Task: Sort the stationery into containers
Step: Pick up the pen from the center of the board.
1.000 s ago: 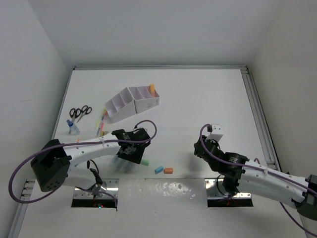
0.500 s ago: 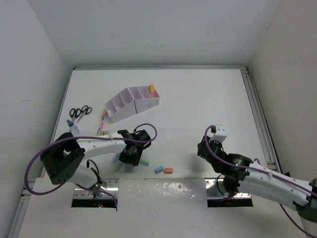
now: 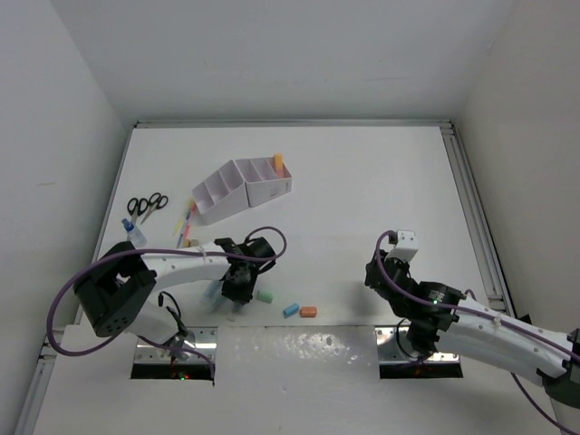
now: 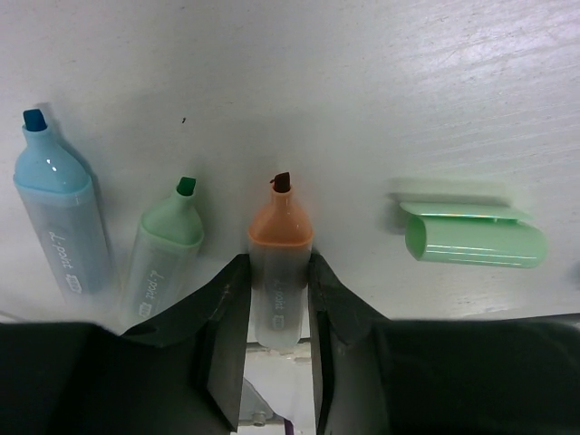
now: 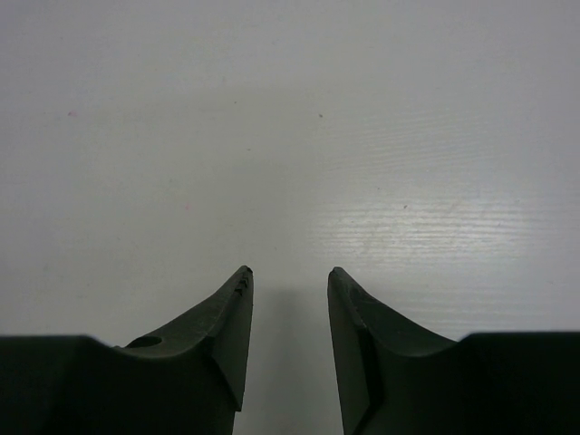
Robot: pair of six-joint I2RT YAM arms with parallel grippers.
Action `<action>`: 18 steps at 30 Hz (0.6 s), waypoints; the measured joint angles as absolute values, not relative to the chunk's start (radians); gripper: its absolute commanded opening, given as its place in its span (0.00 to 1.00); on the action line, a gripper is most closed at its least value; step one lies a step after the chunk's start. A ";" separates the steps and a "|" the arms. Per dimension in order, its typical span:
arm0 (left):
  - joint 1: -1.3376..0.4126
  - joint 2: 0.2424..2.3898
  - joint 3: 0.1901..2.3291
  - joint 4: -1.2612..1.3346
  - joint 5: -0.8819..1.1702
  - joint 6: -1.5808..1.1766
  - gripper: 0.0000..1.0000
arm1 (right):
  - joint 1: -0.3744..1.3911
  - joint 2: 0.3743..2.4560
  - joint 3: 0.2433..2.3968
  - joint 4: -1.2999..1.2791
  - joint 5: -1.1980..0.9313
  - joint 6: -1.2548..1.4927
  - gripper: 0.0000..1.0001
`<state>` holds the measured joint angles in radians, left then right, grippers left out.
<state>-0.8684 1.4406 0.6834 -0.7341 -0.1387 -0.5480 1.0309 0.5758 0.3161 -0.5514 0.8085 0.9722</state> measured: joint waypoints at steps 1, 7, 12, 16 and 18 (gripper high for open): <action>-0.868 1.440 0.683 -0.733 -0.138 -0.547 0.00 | 1.031 0.577 0.316 -0.552 0.810 0.971 0.38; -0.854 1.438 0.698 -0.739 -0.145 -0.542 0.00 | 1.031 0.640 0.335 -0.558 0.792 0.968 0.37; -0.844 1.394 0.831 -0.767 -0.192 -0.503 0.00 | 1.039 0.775 0.472 -0.637 0.774 1.208 0.39; -0.844 1.296 0.918 -0.728 -0.281 -0.433 0.00 | 1.089 0.900 0.543 -0.669 0.760 1.487 0.44; -0.842 1.232 0.924 -0.698 -0.336 -0.390 0.00 | 1.123 0.981 0.563 -0.676 0.742 1.630 0.47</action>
